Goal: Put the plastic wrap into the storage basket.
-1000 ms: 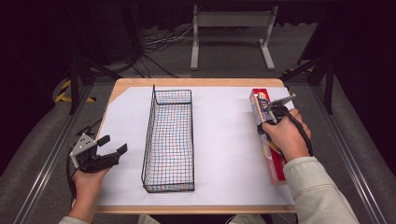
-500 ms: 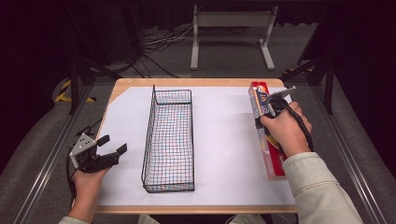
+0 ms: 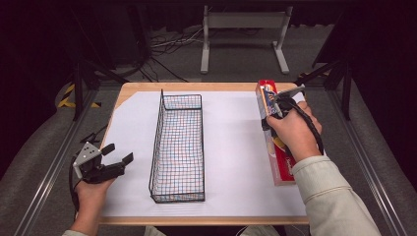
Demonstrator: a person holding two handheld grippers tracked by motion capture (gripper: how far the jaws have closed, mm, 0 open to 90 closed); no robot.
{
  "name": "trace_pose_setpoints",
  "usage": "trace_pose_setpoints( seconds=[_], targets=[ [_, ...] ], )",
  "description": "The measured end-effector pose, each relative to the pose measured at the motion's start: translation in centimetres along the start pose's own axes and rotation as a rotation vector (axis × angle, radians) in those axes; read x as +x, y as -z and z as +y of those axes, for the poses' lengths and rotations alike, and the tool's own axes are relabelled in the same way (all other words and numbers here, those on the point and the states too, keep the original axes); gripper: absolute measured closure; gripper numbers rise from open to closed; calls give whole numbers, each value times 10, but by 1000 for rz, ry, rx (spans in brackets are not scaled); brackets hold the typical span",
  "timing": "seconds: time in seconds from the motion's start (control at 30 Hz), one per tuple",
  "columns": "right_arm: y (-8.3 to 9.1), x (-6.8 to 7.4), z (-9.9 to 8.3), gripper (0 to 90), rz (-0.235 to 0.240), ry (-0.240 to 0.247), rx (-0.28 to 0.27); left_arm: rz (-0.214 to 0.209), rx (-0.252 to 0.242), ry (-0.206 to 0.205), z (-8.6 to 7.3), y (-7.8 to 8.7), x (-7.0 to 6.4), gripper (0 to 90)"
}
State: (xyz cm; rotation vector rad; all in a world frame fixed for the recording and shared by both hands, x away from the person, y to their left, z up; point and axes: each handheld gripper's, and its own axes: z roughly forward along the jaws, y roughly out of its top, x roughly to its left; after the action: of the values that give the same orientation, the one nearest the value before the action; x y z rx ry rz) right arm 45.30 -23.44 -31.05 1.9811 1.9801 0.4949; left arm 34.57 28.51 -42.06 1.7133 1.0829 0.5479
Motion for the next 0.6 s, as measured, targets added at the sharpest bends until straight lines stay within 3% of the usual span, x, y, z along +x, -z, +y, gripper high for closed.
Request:
trace_pose_setpoints(
  seconds=[0.1,0.4,0.6],
  targets=[
    [1,6,1,407,9,-7,-6,0,-2,-3,0,0,0,181],
    [6,43,7,407,77,-1,-13,-2,-3,-1,1,-3,0,182],
    [8,58,12,407,86,-12,-7,-14,-5,-33,6,-8,-4,182]
  ],
)
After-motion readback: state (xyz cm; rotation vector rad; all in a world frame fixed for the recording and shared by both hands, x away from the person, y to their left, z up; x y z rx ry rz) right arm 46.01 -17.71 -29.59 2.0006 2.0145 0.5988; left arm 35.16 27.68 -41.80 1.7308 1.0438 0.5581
